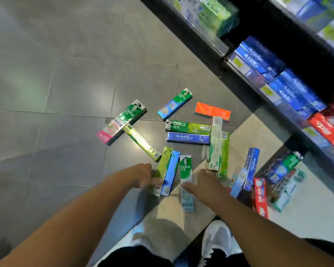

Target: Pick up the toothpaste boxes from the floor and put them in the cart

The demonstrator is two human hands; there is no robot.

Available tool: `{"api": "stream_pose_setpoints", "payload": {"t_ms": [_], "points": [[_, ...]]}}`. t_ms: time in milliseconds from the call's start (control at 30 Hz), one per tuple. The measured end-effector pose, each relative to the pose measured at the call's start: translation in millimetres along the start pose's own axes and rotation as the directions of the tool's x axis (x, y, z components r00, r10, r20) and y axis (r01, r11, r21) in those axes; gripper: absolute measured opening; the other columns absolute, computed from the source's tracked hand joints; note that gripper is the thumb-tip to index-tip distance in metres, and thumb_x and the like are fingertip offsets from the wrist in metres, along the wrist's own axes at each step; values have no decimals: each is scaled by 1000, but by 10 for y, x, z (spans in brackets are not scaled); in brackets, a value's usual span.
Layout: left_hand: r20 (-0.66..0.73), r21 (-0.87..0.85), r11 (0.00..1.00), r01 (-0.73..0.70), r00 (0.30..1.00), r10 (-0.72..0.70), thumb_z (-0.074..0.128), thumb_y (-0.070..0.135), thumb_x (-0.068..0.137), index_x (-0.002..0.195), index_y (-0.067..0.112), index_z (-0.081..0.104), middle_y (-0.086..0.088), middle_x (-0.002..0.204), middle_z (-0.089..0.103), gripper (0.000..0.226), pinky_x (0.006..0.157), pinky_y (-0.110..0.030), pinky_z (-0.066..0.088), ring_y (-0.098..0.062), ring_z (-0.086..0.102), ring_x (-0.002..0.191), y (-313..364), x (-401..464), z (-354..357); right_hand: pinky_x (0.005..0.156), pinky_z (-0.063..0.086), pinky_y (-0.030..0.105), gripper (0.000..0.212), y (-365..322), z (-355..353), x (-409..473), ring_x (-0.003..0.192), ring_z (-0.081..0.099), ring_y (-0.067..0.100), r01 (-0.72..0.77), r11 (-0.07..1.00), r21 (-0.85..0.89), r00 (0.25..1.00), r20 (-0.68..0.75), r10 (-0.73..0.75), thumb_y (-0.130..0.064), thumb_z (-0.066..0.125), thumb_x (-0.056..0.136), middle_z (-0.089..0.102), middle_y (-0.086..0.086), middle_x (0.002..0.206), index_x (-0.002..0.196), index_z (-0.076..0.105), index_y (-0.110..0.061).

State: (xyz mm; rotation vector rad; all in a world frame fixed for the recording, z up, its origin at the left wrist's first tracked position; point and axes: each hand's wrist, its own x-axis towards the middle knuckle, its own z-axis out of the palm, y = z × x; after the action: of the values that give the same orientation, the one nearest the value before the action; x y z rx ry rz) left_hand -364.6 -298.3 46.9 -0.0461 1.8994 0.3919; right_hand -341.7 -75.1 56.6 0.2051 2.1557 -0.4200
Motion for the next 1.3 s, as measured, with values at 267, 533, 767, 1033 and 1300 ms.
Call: {"api": "stream_pose_setpoints", "payload": {"t_ms": [267,533,767,1033,1300], "points": [[-1,-152,987,-57,998,58,60,54,91,144,13,44,-10,141,55,68,106,-34,43,-27,56,122,-65,1210,374,88,47,30,58,261,772,993,116,60,26,-39,990,135,999,27,36,-39,72,86,61,9,129,130,46,-12],[-110,-165,984,-69,993,51,67,51,87,144,2,32,-17,138,50,82,102,-41,48,-31,54,122,44,1472,672,91,49,36,58,305,1042,1169,108,62,22,-25,975,223,997,-62,39,-27,81,77,60,1,119,124,52,-14],[-215,-287,958,-7,975,-58,75,36,84,134,1,32,-11,121,57,74,86,-33,53,-24,59,109,80,1429,750,78,48,30,67,295,1037,1250,105,61,25,-77,976,203,995,-43,87,-31,80,77,53,4,108,126,41,-7],[-160,-296,955,-13,987,-36,80,45,75,134,5,35,-8,120,60,85,90,-38,56,-22,61,106,33,1332,684,69,39,28,57,339,771,1080,88,56,23,-45,965,258,988,-134,82,-34,73,85,58,4,99,121,38,-10],[-129,-300,953,-24,992,-16,77,41,78,124,11,49,-8,119,62,62,89,-35,55,-21,61,102,41,1214,469,72,47,24,49,164,-91,944,93,62,17,134,961,240,987,-118,-108,-28,79,78,65,0,107,116,51,-14]]}}
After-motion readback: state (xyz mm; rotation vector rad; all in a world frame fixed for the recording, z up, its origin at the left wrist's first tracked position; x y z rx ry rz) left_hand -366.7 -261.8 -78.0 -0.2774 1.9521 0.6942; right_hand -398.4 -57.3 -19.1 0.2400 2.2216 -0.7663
